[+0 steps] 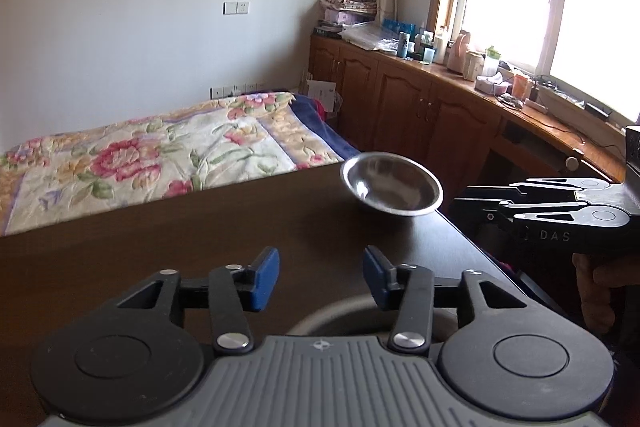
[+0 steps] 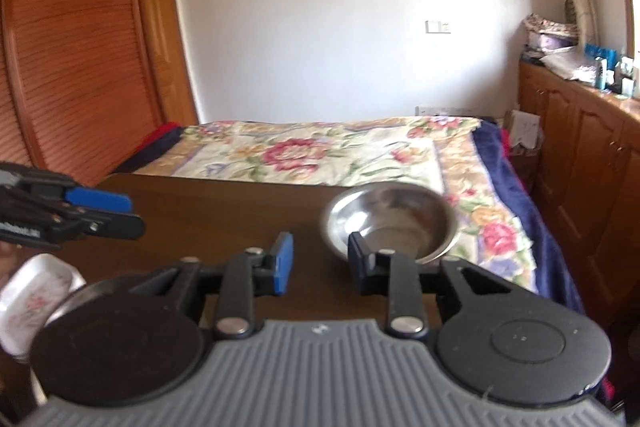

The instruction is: Organize plates and bowls

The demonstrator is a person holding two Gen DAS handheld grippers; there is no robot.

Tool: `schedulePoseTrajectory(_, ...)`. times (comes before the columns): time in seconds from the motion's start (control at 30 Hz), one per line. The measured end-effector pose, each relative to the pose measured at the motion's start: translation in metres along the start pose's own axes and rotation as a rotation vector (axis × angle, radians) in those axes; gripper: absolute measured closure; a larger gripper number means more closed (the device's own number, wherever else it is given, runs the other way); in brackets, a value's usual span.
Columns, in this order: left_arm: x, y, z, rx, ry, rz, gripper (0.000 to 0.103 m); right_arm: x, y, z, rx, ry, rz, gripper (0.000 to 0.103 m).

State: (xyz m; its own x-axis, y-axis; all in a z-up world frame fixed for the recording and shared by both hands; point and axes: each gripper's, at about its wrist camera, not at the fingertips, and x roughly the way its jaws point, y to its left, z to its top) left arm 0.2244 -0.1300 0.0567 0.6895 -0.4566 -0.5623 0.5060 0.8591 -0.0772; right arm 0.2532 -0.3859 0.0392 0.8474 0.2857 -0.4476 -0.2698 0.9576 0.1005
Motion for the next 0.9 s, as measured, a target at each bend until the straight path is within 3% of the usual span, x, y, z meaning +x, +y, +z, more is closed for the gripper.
schedulePoseTrajectory(0.2, 0.024, -0.013, 0.021, 0.046, 0.002, 0.007, 0.039, 0.013, -0.023, -0.001, 0.004, -0.017, -0.050, 0.044)
schedulePoseTrajectory(0.33, 0.041, -0.020, 0.032, 0.073, 0.006, 0.003, 0.034, 0.025, -0.035, -0.002, 0.008, -0.020, -0.079, 0.036)
schedulePoseTrajectory(0.67, 0.080, -0.033, 0.048, 0.075, 0.060, -0.033, 0.032, 0.046, -0.058, -0.003, 0.036, -0.008, -0.084, 0.036)
schedulePoseTrajectory(0.9, 0.109, -0.040, 0.054, 0.085, 0.097, -0.015, 0.032, 0.057, -0.072, -0.006, 0.071, 0.003, -0.079, 0.036)
